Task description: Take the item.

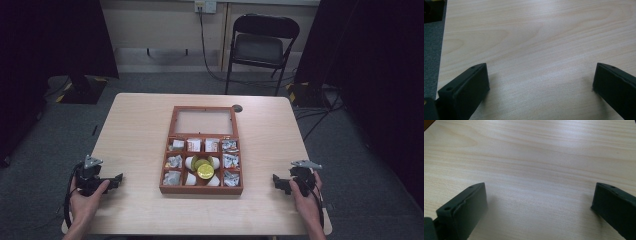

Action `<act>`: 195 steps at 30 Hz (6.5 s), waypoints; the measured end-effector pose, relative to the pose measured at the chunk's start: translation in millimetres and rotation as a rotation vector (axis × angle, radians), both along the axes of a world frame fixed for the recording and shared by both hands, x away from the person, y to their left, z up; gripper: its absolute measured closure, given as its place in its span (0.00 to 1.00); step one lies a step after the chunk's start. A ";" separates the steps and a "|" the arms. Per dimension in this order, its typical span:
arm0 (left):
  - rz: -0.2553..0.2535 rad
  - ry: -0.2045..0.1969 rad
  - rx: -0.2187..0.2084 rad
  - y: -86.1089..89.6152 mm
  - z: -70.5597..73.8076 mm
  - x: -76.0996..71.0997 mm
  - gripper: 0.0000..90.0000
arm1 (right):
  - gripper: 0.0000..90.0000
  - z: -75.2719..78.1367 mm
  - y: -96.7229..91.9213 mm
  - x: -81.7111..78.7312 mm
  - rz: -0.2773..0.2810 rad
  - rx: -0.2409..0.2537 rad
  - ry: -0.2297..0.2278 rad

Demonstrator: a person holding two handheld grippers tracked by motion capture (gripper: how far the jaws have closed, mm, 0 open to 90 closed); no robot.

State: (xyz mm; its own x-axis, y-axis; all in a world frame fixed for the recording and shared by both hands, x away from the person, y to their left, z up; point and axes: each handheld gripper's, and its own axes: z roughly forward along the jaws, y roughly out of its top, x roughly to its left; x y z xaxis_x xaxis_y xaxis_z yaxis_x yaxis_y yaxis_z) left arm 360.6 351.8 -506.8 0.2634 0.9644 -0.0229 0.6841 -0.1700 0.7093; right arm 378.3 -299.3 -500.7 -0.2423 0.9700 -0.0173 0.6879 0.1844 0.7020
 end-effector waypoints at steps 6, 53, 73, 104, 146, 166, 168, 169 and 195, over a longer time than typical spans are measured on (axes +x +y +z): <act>0.004 0.001 0.003 -0.4 0.0 0.7 0.00 | 0.00 0.0 0.0 0.0 0.000 0.000 0.000; -0.221 -0.103 -0.048 -54.5 35.2 -5.8 0.29 | 0.00 0.0 0.1 0.3 -0.001 0.000 0.000; -0.370 -0.140 -0.093 -97.5 69.6 9.7 0.32 | 0.00 0.0 0.1 0.4 -0.001 0.000 0.000; -0.489 -0.162 -0.148 -151.5 98.0 27.6 0.37 | 0.00 0.0 0.4 0.7 -0.001 0.001 0.000; -0.736 -0.045 -0.183 -230.2 73.1 41.6 0.52 | 0.00 0.0 0.5 0.5 -0.003 0.001 0.000; -0.800 0.034 -0.088 -262.6 54.8 48.6 0.43 | 0.00 0.0 0.9 -1.2 -0.011 0.001 0.000; -0.774 0.032 -0.083 -262.8 55.4 49.3 0.43 | 0.00 0.0 0.9 -1.4 -0.012 0.001 0.000; -0.769 0.043 -0.076 -262.7 54.6 50.3 0.43 | 0.00 0.0 1.0 -1.5 -0.013 0.001 0.000; -0.780 0.116 0.058 -275.3 47.9 46.9 0.41 | 0.00 0.0 1.0 -1.6 -0.013 0.001 0.000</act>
State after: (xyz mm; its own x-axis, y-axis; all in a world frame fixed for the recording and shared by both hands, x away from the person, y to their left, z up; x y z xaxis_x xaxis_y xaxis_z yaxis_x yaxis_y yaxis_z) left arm 407.5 76.5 -458.9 0.8633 0.5026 -0.0466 0.4210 -0.6660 0.6158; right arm 376.7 -298.4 -500.7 -0.2300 0.9731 -0.0162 0.6899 0.1748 0.7024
